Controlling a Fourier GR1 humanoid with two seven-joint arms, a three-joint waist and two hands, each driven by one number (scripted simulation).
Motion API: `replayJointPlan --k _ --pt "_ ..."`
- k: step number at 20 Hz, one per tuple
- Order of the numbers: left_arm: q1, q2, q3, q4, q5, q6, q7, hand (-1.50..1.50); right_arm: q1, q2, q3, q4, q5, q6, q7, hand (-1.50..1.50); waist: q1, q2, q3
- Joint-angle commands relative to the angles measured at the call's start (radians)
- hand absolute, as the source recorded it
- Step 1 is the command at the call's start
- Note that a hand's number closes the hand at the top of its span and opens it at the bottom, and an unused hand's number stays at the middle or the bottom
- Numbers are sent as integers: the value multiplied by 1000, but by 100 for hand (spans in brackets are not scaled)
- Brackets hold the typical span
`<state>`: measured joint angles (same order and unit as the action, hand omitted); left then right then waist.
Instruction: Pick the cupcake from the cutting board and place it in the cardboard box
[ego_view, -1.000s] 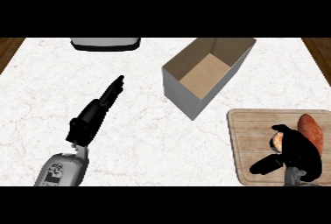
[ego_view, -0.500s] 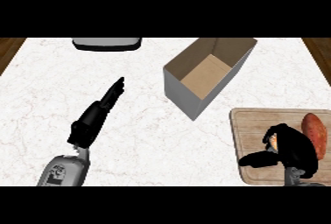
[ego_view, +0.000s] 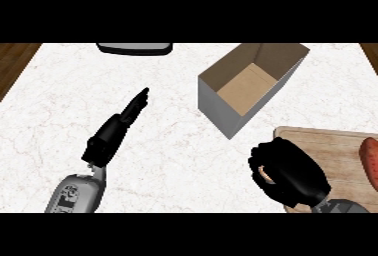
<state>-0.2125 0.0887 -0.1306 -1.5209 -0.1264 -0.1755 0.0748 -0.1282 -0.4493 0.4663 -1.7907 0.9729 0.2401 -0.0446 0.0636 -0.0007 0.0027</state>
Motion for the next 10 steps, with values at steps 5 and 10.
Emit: replayJointPlan --k 5,10 --pt "28 11 30 -20 2 17 22 0 20 -233 -177 -120 -246 -88 -524 150 -71 -2 -1" --pt "28 13 55 18 -4 30 -24 0 27 -346 -425 -192 -522 71 -655 150 -83 -2 -3"
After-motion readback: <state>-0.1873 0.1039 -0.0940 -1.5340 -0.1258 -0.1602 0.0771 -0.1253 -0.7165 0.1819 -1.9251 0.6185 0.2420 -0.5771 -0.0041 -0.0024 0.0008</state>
